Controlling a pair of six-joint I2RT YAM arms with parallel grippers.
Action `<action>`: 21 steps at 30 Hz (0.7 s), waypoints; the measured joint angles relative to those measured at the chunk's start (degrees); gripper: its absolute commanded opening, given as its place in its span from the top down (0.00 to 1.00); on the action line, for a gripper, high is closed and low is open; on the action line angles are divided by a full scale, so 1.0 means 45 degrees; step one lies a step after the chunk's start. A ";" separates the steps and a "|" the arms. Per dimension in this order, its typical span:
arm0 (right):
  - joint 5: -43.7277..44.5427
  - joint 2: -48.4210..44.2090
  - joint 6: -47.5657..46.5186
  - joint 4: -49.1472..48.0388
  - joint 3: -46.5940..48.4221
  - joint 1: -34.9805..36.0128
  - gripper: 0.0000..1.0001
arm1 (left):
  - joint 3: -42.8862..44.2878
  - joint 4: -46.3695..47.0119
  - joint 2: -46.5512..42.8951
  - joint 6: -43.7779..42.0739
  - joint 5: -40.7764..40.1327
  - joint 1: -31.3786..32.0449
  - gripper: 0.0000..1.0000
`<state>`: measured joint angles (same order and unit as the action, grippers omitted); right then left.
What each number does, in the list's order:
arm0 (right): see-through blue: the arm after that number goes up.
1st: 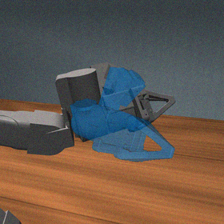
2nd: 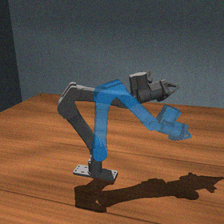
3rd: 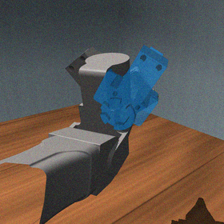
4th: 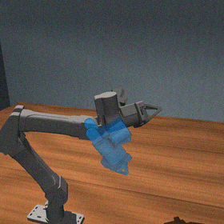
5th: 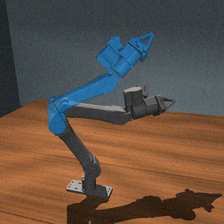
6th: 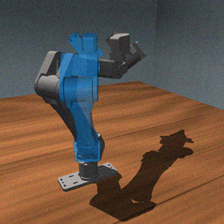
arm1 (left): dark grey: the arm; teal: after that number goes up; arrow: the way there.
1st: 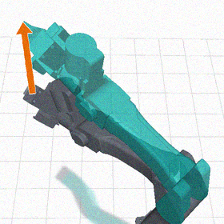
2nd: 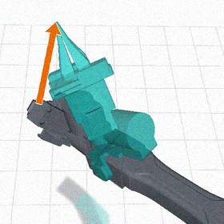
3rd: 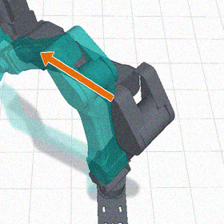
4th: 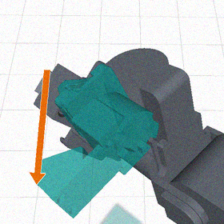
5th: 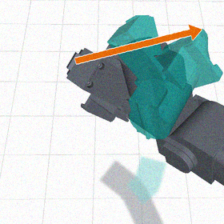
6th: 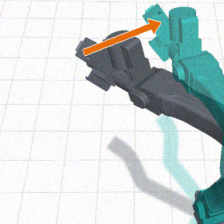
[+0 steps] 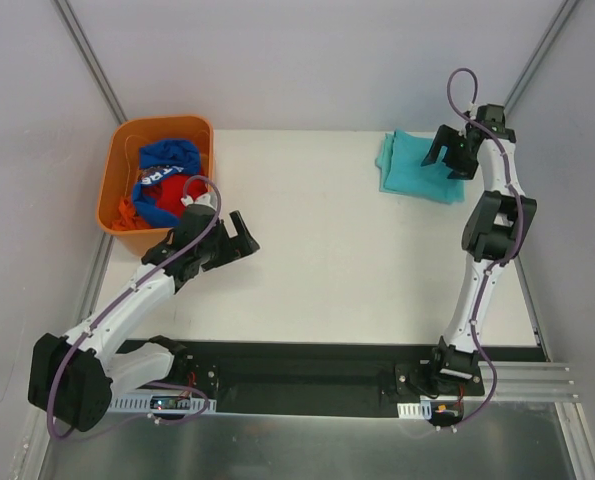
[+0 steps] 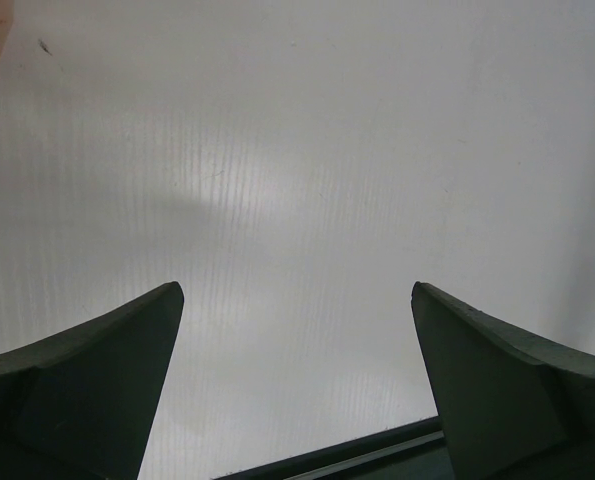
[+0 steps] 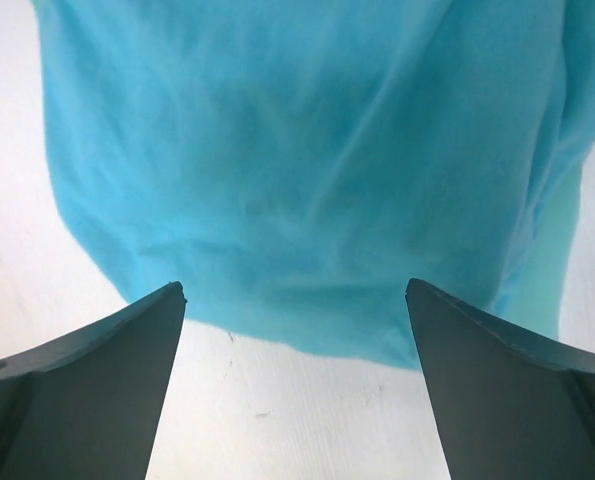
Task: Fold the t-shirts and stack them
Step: Put the neatly folded tshirt into the corner of the board with the right arm
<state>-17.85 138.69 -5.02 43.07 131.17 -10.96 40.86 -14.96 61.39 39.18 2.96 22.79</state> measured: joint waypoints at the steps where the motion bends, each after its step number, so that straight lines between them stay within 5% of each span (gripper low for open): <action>1: 0.0053 -0.0452 -0.0243 -0.0146 -0.0515 0.0015 0.03 | 0.0063 -0.0102 -0.0151 -0.0024 0.0000 0.0000 0.01; 6: 0.0602 -0.4410 -0.0967 -0.0291 -0.3832 0.0767 0.03 | 0.0510 -0.0563 -0.0806 -0.0199 0.0000 0.0000 0.00; 14: 0.2817 -1.6509 0.0073 -0.3521 -1.3551 0.2730 0.03 | 0.0155 -0.1146 -0.1452 0.0068 0.0175 0.0000 0.01; 21: 0.5032 -2.0580 0.1967 -0.3735 -1.9351 0.4493 0.03 | -0.0714 -0.1413 -0.1826 0.0248 0.0238 0.0000 0.01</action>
<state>4.80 46.09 3.84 26.26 44.10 9.26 37.65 -21.32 53.17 40.29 4.03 22.79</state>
